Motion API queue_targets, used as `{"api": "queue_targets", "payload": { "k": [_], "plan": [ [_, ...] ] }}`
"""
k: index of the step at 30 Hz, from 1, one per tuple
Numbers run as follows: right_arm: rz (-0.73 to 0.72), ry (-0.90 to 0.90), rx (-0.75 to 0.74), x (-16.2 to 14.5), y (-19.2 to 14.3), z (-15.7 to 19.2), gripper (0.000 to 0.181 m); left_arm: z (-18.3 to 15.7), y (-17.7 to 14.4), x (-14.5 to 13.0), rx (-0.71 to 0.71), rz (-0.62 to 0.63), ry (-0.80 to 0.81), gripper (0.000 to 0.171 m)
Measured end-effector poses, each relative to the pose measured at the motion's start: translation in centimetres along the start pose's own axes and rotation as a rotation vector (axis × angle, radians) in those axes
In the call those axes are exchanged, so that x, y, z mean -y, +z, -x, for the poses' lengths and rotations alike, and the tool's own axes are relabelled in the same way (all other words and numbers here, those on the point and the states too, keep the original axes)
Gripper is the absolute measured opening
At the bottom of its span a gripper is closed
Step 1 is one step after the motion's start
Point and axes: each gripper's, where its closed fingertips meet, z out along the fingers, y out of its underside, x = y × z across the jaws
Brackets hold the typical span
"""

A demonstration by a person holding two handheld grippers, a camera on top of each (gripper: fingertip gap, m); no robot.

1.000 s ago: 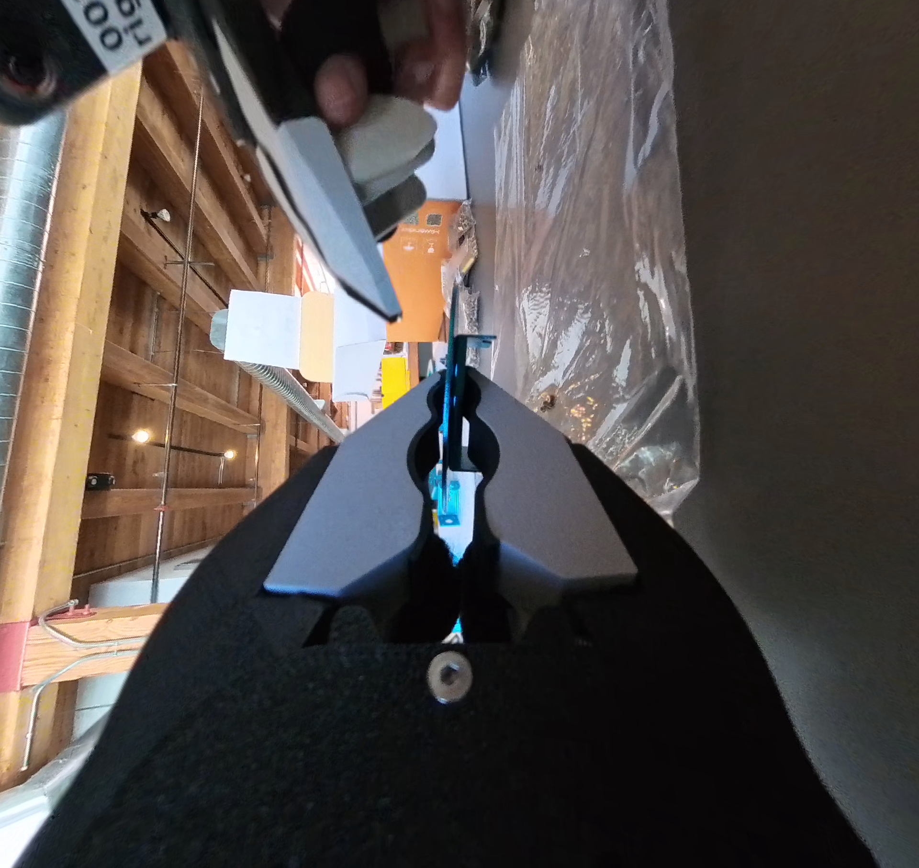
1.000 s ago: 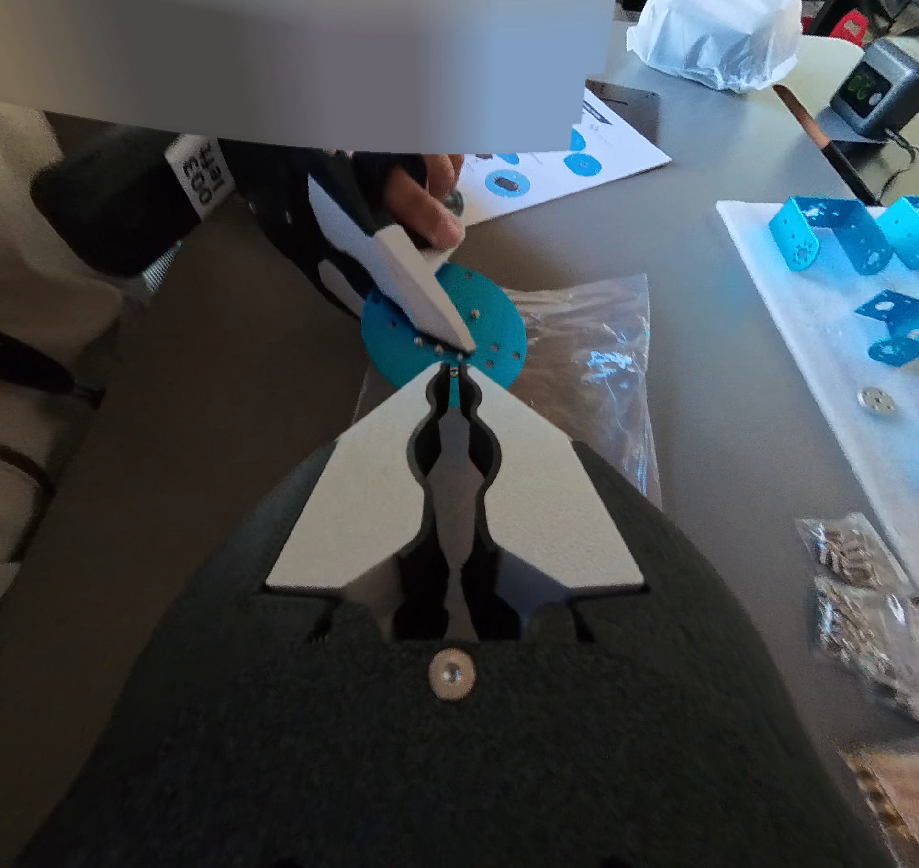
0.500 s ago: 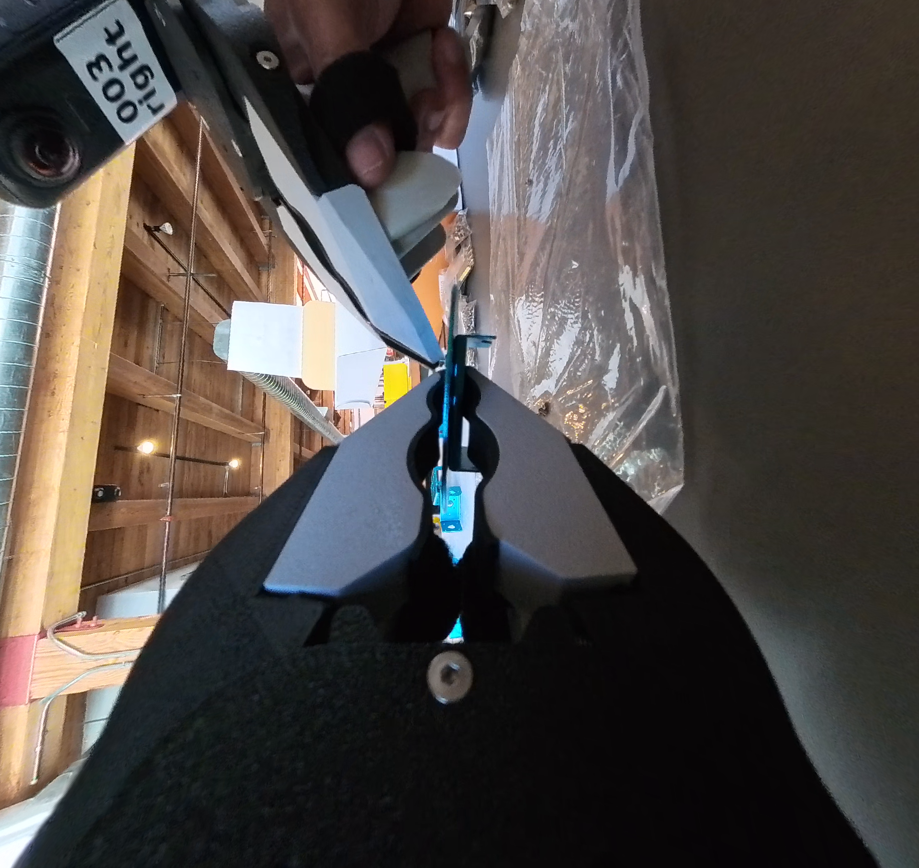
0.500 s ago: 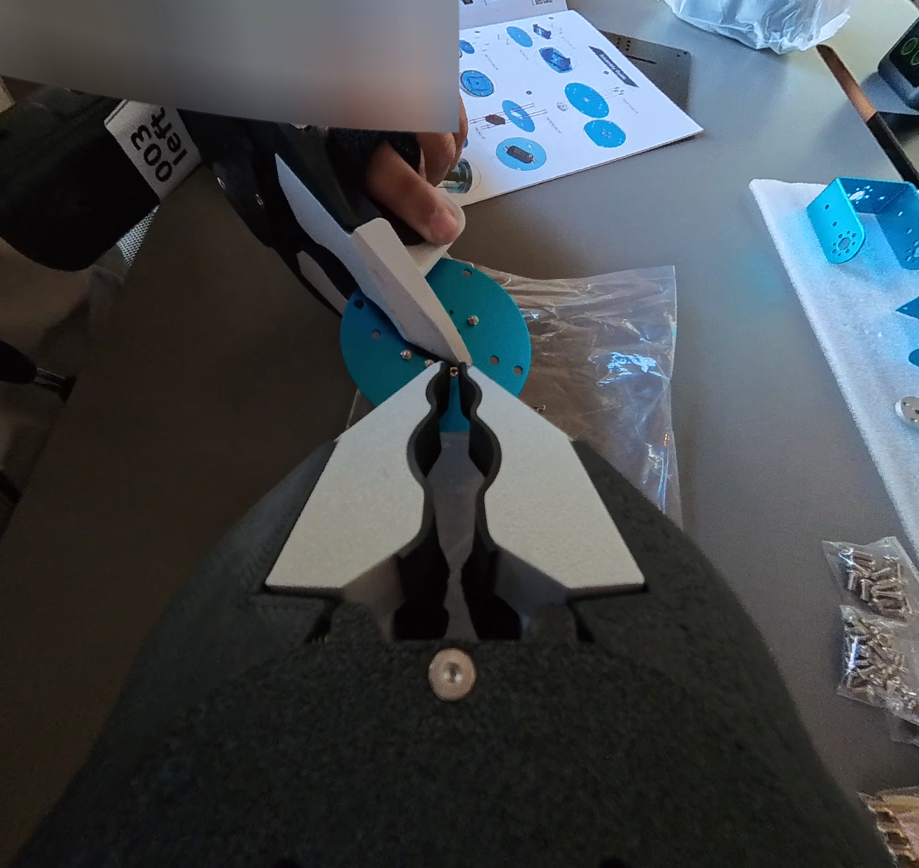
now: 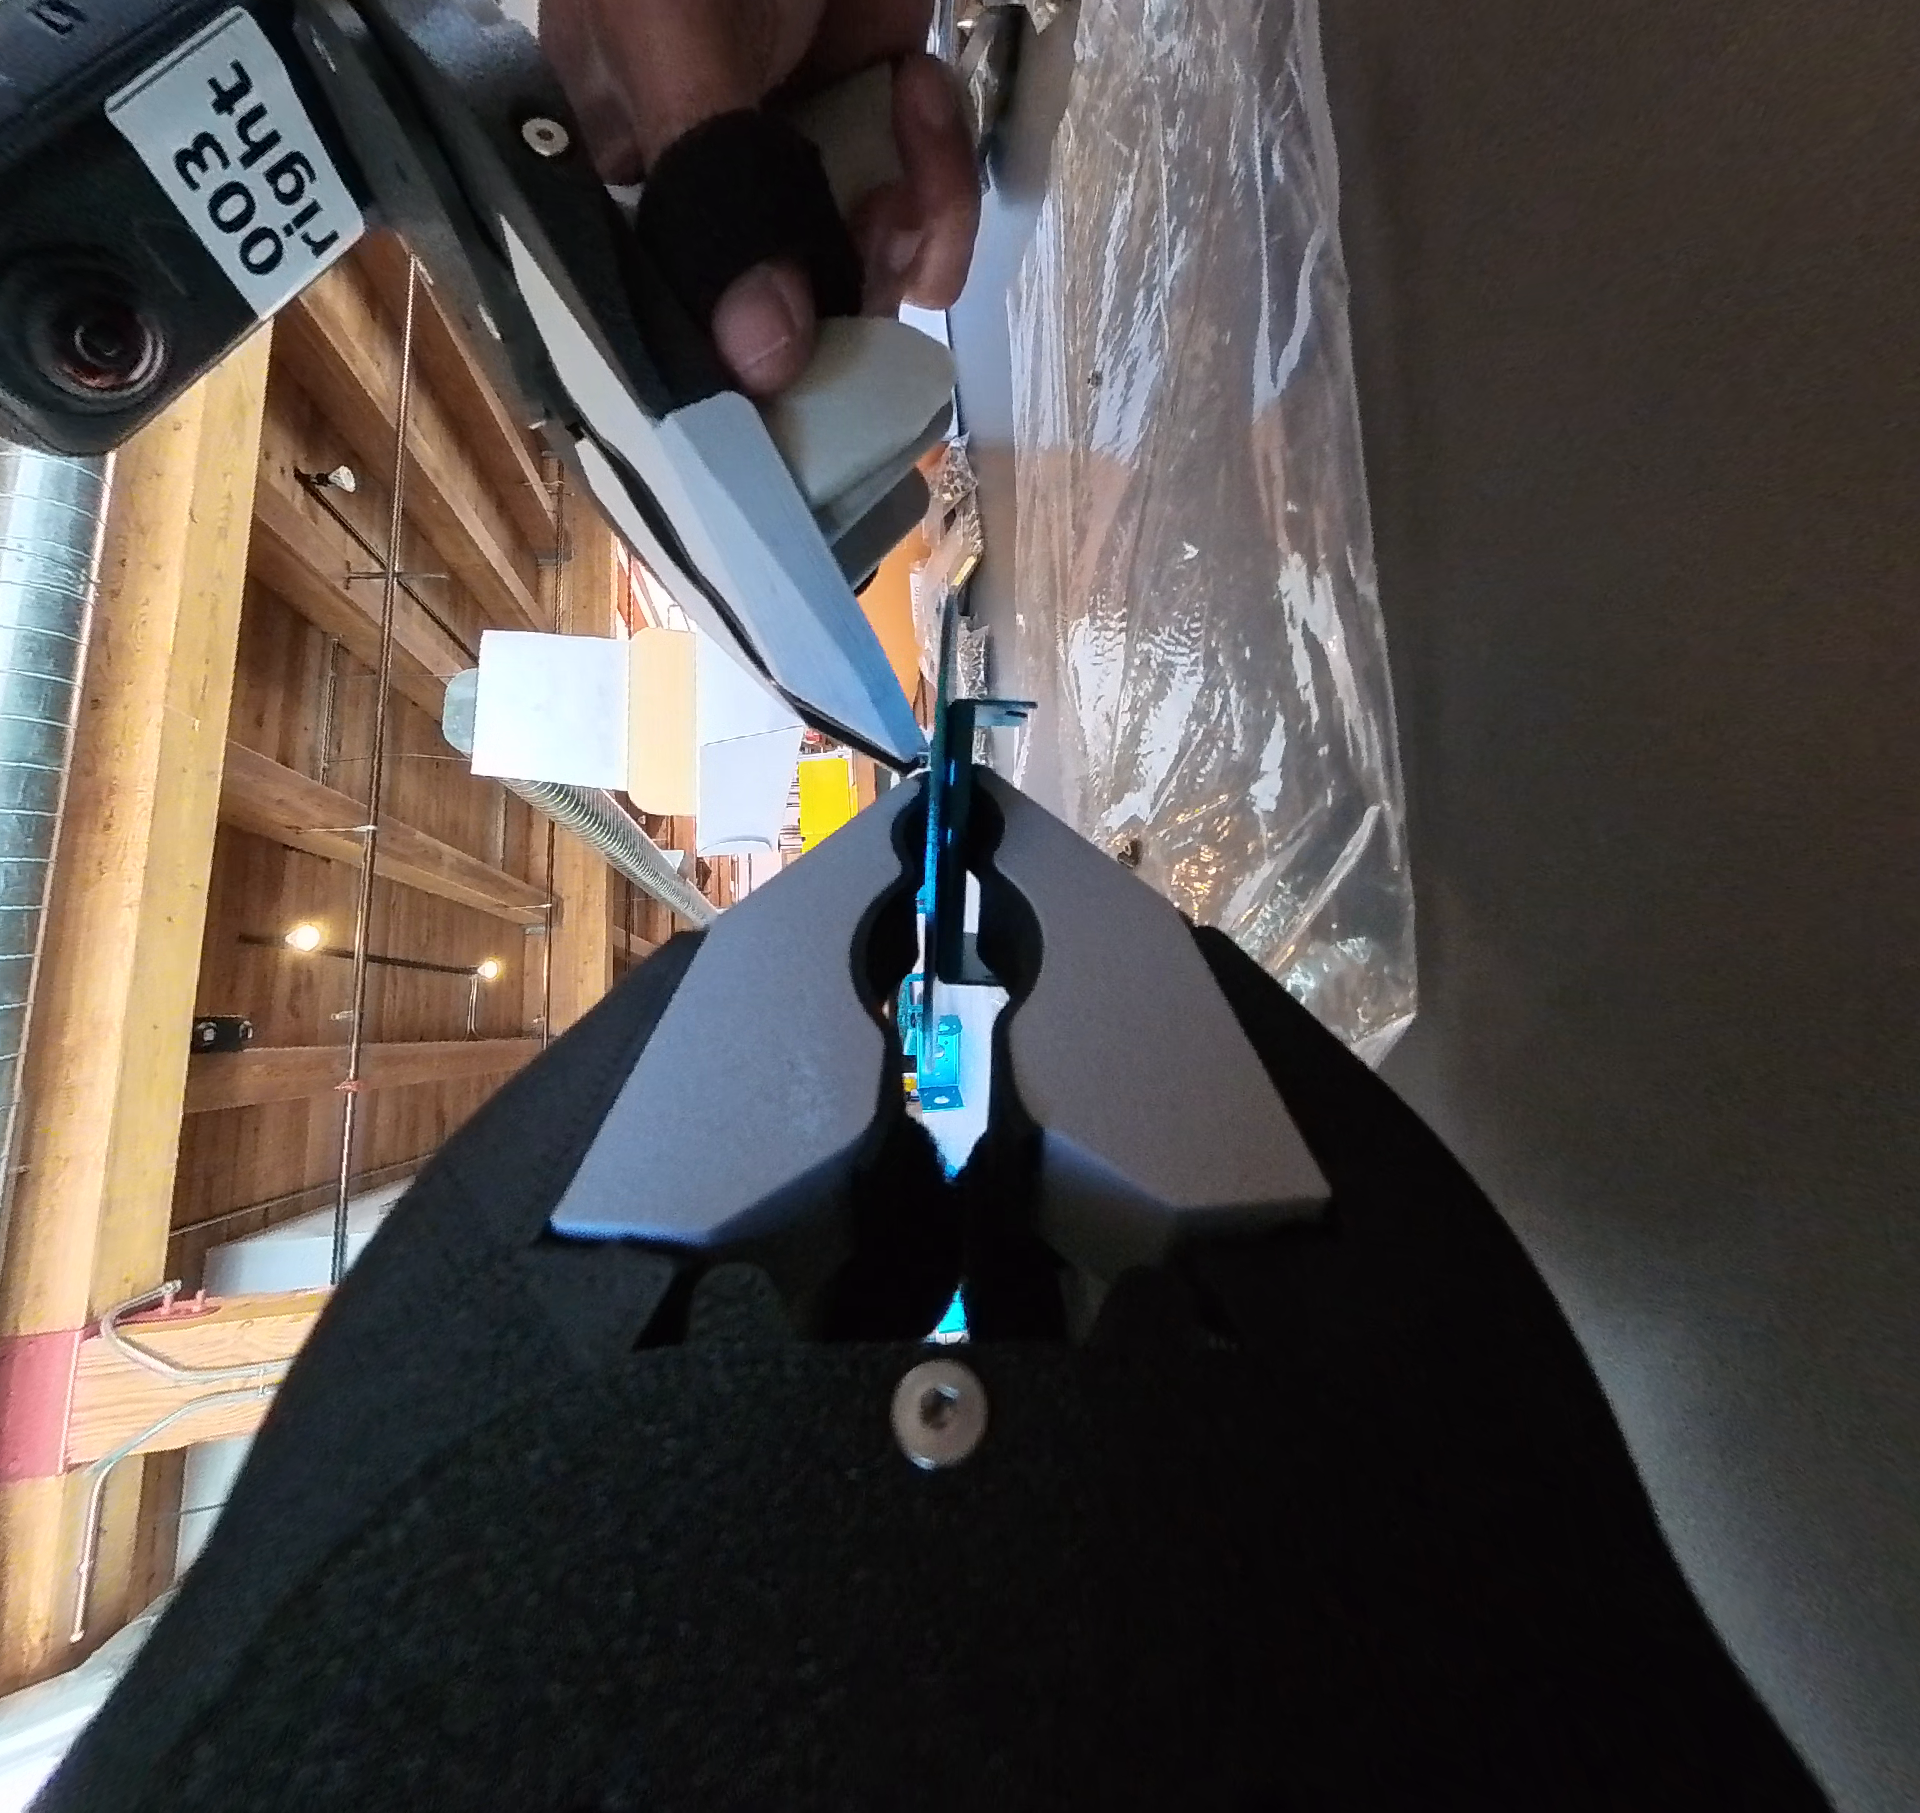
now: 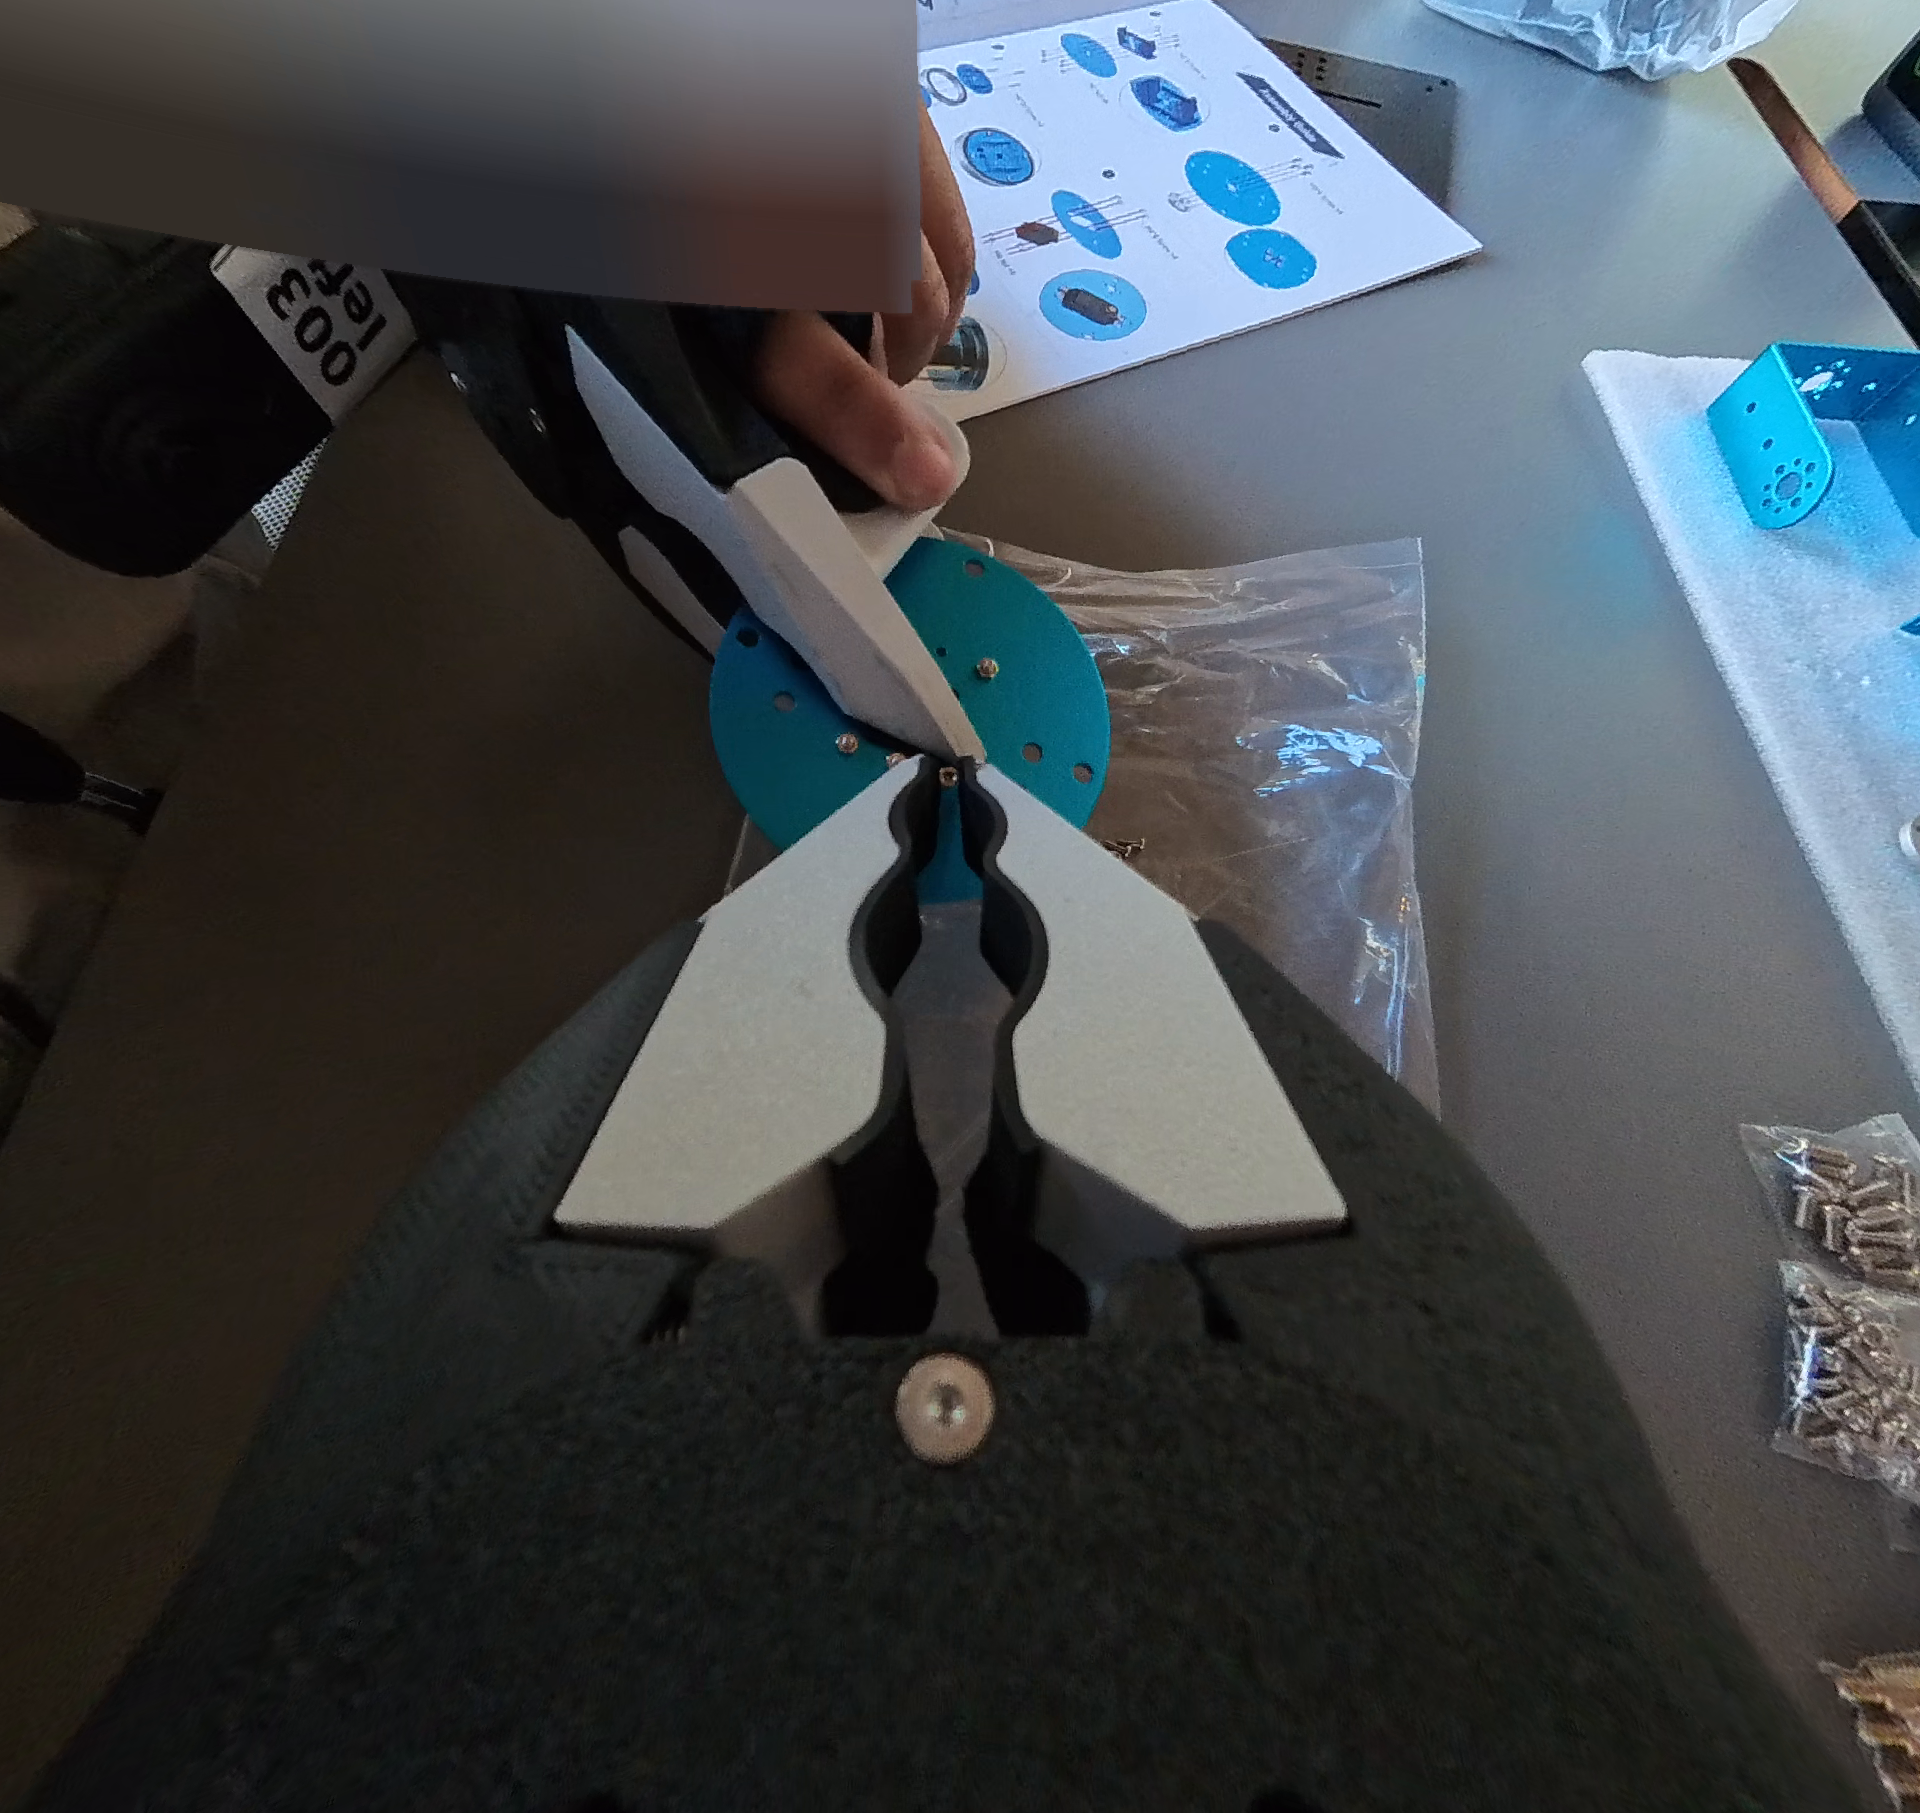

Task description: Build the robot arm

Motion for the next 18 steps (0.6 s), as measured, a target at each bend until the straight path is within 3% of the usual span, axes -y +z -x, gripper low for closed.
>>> {"api": "queue_targets", "payload": {
  "k": [18],
  "plan": [
    [0.0, 0.01, 0.006, -0.13, 0.05, -0.04, 0.002, -0.12, 0.0, -0.04, -0.007, 0.0, -0.006, 0.001]
  ]
}}
